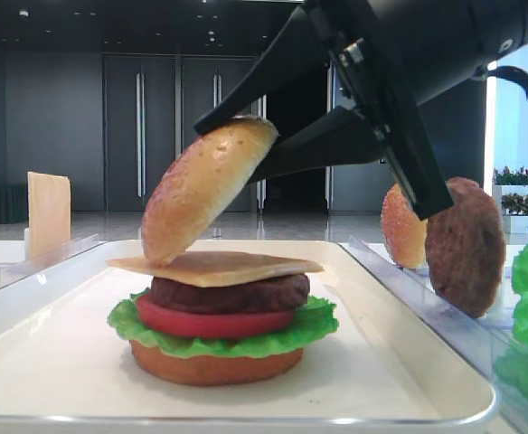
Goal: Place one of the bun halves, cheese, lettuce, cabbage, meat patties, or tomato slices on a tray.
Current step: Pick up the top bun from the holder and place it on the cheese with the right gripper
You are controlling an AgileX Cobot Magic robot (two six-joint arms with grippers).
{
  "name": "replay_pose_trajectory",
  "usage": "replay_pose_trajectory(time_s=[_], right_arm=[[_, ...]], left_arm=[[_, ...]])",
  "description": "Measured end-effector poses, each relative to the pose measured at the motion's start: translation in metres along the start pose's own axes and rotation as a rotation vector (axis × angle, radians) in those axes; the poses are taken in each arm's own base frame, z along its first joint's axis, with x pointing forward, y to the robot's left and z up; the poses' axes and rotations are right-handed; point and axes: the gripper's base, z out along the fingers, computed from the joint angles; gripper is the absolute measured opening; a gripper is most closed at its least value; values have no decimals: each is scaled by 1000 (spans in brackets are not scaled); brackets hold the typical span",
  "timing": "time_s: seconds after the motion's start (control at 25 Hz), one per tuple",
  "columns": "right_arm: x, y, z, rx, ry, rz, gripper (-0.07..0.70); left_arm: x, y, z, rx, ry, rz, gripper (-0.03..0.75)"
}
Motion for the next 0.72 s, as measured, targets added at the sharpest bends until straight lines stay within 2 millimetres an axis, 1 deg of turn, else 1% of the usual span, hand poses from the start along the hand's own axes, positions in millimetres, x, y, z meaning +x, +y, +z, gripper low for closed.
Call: replay_pose_trajectory(time_s=[0.72], right_arm=[[-1, -1, 0, 14, -10, 2, 253]], left_arm=[[0, 0, 0, 0, 0, 0, 282]])
